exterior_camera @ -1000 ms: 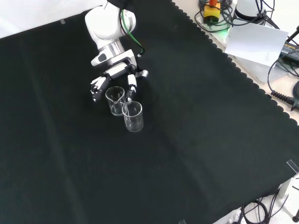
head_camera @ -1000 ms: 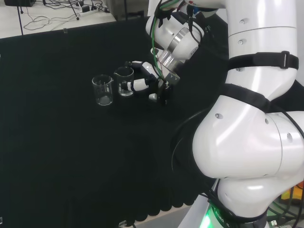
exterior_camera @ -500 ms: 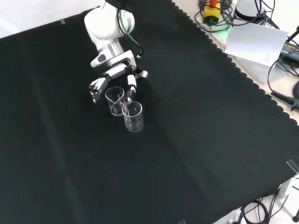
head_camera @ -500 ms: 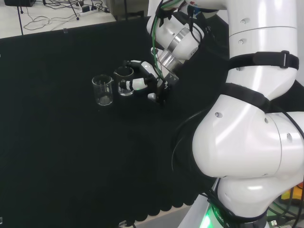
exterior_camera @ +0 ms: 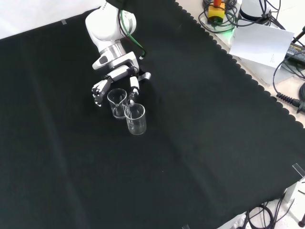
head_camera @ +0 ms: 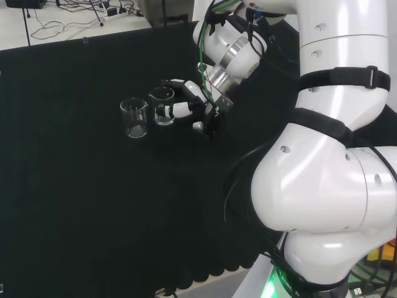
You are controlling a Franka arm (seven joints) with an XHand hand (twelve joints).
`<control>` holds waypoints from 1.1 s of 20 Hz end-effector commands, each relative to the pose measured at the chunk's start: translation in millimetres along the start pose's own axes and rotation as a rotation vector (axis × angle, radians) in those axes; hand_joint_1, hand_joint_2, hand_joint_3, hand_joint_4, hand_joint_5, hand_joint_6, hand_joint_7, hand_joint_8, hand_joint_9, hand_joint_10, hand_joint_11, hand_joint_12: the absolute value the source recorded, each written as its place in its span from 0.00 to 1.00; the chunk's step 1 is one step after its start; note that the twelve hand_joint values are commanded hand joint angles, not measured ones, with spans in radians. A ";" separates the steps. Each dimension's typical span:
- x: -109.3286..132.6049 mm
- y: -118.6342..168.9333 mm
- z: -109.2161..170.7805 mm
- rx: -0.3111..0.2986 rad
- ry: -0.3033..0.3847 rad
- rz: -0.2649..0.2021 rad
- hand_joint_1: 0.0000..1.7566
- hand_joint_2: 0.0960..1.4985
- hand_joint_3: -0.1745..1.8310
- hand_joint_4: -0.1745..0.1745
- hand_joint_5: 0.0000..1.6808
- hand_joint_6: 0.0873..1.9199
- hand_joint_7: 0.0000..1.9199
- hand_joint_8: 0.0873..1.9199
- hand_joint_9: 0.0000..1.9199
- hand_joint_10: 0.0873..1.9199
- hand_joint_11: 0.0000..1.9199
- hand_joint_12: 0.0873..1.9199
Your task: Pick up the beaker on the right.
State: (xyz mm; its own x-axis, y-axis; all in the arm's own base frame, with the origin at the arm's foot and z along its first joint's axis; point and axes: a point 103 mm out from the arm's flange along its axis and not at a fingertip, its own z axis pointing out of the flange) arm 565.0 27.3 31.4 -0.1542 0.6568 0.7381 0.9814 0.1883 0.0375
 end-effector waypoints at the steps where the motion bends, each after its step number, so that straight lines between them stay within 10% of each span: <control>1: 1.4 1.5 0.6 -0.018 0.015 0.009 0.52 0.31 0.36 0.37 0.35 0.02 0.22 0.34 0.30 0.28 0.06 0.70; 7: 5.0 5.0 -0.4 -0.066 0.051 0.045 0.68 0.32 0.47 0.46 0.44 0.45 0.35 0.33 0.42 0.24 0.17 0.66; 8: 4.9 5.1 -0.7 -0.082 0.068 0.054 0.68 0.38 0.44 0.32 0.51 0.48 0.38 0.34 0.44 0.24 0.20 0.65; 11: 6.1 5.2 -2.9 -0.124 0.102 0.070 0.70 0.48 0.37 0.04 0.62 0.47 0.50 0.41 0.51 0.29 0.34 0.58; 15: 9.1 5.0 -15.6 -0.158 0.116 0.071 0.80 0.37 0.47 0.00 0.68 0.49 0.68 0.39 0.61 0.35 0.48 0.47; 22: 22.0 4.2 -56.9 -0.105 0.034 0.015 0.80 0.43 0.41 0.00 0.66 0.45 0.61 0.46 0.60 0.42 0.51 0.41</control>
State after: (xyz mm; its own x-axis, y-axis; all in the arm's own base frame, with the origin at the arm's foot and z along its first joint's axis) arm 573.4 15.8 60.2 -0.0924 0.5887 0.8031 0.9956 0.0402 0.0851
